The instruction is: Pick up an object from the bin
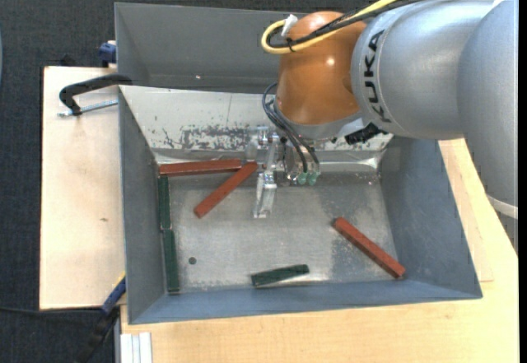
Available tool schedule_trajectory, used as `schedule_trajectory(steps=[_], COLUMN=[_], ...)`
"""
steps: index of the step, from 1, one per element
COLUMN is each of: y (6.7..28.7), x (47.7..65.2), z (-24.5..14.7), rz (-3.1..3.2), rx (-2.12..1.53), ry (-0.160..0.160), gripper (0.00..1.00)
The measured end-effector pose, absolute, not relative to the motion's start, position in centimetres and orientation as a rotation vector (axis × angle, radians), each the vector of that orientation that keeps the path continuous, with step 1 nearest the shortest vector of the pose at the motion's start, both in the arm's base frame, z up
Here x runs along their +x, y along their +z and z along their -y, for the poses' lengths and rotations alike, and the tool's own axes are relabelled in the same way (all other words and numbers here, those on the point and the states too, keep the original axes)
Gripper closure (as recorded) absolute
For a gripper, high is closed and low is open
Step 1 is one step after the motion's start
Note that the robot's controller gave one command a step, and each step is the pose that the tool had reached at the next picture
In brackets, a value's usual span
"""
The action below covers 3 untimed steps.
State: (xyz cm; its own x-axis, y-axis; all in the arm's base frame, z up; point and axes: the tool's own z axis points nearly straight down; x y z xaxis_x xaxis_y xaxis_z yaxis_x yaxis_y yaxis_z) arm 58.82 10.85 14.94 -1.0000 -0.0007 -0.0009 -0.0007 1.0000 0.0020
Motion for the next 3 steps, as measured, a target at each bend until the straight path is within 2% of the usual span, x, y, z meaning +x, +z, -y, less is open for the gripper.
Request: schedule_trajectory(steps=[1, 2, 3], y=[9.3, 8.2, 9.9], x=[59.6, 59.7, 59.8], z=[-13.3, -13.8, -15.0], rz=[-3.11, -3.079, -3.043], rx=[-0.389, -0.596, -0.749], ry=[0.001, 0.003, 0.003], gripper=[0.0, 0.0, 0.0])
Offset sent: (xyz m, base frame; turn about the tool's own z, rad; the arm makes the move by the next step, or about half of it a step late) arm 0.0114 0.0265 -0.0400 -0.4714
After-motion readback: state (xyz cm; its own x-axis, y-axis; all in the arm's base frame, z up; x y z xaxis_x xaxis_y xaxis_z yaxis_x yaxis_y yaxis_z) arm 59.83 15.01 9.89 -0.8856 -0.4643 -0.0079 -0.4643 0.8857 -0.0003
